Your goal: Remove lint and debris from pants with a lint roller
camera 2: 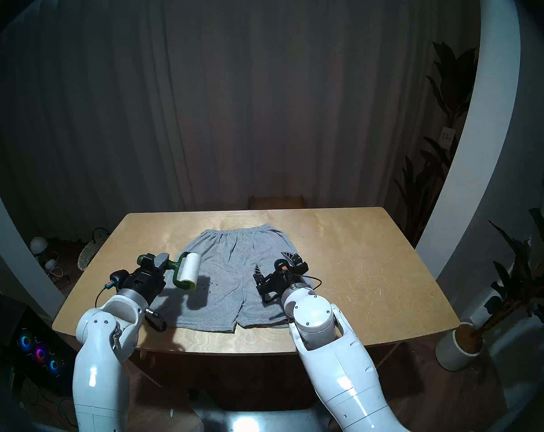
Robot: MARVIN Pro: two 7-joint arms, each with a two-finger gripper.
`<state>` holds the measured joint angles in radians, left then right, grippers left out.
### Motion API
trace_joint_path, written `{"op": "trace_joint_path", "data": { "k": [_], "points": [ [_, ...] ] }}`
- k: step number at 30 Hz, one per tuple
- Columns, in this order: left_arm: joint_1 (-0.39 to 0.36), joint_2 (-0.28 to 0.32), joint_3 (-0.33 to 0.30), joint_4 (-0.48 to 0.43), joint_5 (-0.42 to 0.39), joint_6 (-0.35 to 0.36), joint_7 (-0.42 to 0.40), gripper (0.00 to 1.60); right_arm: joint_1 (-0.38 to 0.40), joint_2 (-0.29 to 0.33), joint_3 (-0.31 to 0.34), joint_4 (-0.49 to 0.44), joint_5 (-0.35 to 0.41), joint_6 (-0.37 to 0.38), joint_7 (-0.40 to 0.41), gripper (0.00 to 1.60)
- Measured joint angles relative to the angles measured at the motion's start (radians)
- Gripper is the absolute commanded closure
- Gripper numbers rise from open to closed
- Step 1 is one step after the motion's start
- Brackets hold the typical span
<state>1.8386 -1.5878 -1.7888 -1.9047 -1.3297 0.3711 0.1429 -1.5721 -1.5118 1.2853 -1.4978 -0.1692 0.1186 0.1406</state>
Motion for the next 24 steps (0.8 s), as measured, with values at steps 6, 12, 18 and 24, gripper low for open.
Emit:
{"op": "trace_joint_path", "data": {
  "k": [6,12,18,24],
  "points": [
    [-0.003,-0.02,0.055,-0.014,0.049,-0.045,0.028,1.6,0.038,0.001,-0.01,0.055,0.001,-0.011,0.021,0.0],
    [-0.003,-0.028,0.111,-0.013,0.101,-0.097,0.048,1.6,0.062,0.001,-0.011,0.103,-0.002,-0.029,0.025,0.0],
    [-0.005,-0.031,0.143,-0.008,0.14,-0.136,0.058,1.6,0.073,0.003,-0.01,0.125,-0.011,-0.043,0.023,0.0],
    [-0.008,-0.032,0.169,0.0,0.176,-0.171,0.065,1.6,0.083,0.016,-0.015,0.127,-0.031,-0.038,0.03,0.0]
  ]
}}
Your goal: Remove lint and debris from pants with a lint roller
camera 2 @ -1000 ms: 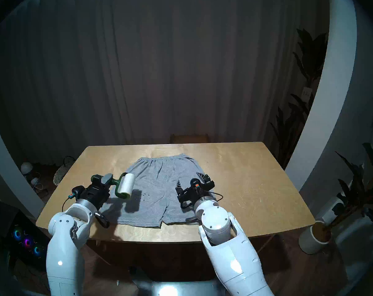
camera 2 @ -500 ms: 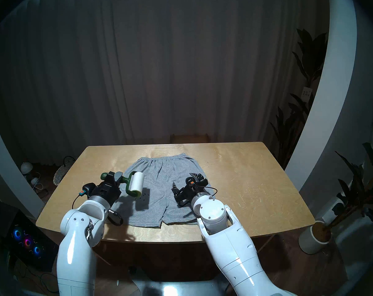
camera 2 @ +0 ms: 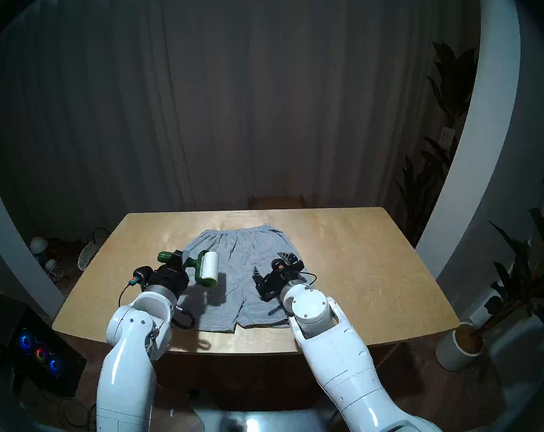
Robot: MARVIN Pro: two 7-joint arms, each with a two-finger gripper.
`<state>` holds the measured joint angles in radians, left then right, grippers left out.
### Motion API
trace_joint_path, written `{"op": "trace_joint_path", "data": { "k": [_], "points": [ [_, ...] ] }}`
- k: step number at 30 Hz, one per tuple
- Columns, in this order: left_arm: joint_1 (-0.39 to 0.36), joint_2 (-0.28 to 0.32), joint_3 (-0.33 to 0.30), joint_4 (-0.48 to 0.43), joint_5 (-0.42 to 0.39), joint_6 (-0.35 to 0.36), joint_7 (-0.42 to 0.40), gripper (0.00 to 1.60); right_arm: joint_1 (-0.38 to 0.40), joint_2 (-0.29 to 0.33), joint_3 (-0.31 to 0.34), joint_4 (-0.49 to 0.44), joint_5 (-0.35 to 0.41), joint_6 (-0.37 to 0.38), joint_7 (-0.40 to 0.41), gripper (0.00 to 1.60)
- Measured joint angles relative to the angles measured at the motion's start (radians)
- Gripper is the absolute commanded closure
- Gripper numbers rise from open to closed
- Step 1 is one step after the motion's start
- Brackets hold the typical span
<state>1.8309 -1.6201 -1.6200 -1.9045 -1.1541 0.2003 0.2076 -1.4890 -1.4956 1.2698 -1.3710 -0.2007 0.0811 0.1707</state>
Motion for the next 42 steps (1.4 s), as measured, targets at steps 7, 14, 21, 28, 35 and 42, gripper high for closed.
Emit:
{"op": "trace_joint_path", "data": {
  "k": [7,14,21,28,35,42],
  "points": [
    [-0.01,0.006,0.034,0.005,0.058,-0.008,0.07,1.6,0.004,0.023,-0.014,-0.008,-0.016,0.051,0.038,0.0],
    [-0.019,0.013,0.054,0.016,0.073,-0.014,0.102,1.6,0.004,0.03,-0.024,-0.01,-0.024,0.071,0.053,0.0],
    [-0.025,0.021,0.068,0.032,0.088,-0.035,0.071,1.6,0.004,0.025,-0.03,-0.008,-0.037,0.07,0.038,0.0],
    [-0.031,0.036,0.1,0.054,0.143,-0.066,0.048,1.6,0.004,0.019,-0.03,-0.004,-0.045,0.069,0.014,0.0],
    [-0.037,0.046,0.129,0.071,0.201,-0.091,0.049,1.6,0.004,0.017,-0.03,-0.004,-0.051,0.071,0.003,0.0],
    [-0.037,0.066,0.158,0.087,0.252,-0.118,0.022,1.6,0.001,0.016,-0.031,-0.01,-0.055,0.08,-0.001,0.0]
  ]
}}
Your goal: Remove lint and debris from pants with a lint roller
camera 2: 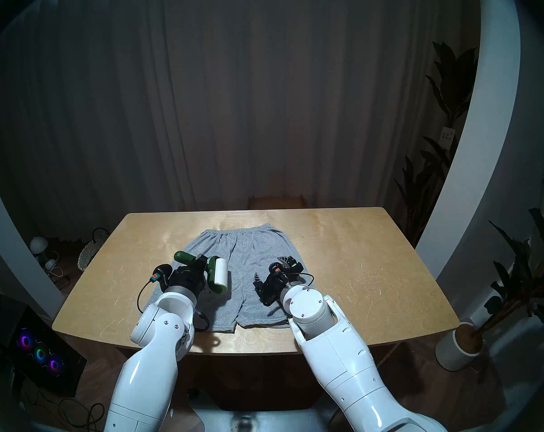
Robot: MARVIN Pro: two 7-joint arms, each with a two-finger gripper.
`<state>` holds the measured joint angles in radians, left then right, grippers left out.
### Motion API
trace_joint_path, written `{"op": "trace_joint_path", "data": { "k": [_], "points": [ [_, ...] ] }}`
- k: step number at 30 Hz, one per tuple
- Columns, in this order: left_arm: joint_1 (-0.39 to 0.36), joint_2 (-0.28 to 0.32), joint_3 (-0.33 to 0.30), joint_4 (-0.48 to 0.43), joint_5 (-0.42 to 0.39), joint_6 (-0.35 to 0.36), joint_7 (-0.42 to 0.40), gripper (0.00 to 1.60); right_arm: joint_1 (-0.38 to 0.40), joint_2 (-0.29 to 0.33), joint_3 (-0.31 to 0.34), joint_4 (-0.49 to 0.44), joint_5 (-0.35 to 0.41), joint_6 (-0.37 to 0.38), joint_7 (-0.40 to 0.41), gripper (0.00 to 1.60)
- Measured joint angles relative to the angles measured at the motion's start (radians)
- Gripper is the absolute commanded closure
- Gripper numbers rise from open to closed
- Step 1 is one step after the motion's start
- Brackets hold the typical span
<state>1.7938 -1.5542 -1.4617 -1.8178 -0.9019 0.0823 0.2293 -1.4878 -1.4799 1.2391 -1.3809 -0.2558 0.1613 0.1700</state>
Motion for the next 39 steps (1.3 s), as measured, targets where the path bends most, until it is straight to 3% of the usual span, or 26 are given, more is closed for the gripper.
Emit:
{"op": "trace_joint_path", "data": {
  "k": [14,39],
  "points": [
    [0.006,0.045,0.07,0.033,0.152,-0.066,-0.037,1.6,-0.014,0.003,0.0,-0.019,-0.004,0.012,-0.004,0.0],
    [-0.013,0.073,0.068,0.111,0.184,-0.096,-0.062,1.6,-0.04,0.014,0.0,-0.044,0.001,-0.001,-0.001,0.0]
  ]
}}
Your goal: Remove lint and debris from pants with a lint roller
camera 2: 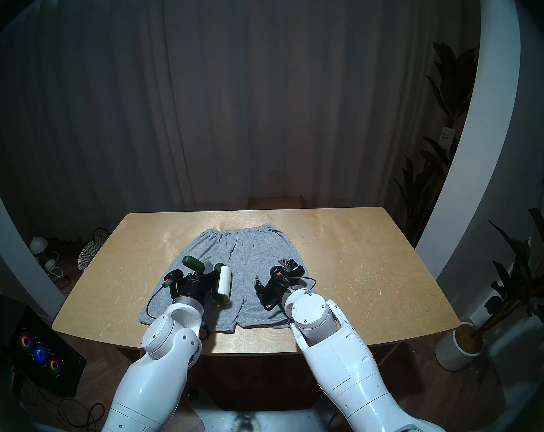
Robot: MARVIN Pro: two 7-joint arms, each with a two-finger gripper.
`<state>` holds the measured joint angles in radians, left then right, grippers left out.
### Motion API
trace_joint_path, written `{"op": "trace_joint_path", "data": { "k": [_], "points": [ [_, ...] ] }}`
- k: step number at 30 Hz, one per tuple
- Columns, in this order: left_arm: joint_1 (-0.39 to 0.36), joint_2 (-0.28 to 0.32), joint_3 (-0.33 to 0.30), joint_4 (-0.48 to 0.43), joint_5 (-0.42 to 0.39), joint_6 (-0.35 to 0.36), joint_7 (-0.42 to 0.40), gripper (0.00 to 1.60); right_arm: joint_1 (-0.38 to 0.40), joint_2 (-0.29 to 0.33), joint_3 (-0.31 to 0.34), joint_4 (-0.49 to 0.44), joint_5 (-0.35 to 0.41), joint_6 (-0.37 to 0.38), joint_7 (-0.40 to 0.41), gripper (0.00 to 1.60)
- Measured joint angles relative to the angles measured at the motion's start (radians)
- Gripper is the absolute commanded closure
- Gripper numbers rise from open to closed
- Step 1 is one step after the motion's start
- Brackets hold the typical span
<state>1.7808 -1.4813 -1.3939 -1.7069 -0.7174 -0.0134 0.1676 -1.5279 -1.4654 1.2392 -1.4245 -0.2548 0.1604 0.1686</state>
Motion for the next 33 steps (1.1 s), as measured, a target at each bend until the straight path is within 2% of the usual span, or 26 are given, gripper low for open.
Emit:
{"op": "trace_joint_path", "data": {
  "k": [15,33],
  "points": [
    [0.012,0.022,-0.03,-0.029,-0.05,0.053,0.002,1.6,0.021,-0.004,-0.01,0.016,-0.01,0.018,-0.017,0.0],
    [0.062,0.066,-0.098,-0.026,-0.113,0.019,-0.087,1.6,0.043,-0.004,-0.02,0.035,-0.012,0.025,-0.023,0.0]
  ]
}}
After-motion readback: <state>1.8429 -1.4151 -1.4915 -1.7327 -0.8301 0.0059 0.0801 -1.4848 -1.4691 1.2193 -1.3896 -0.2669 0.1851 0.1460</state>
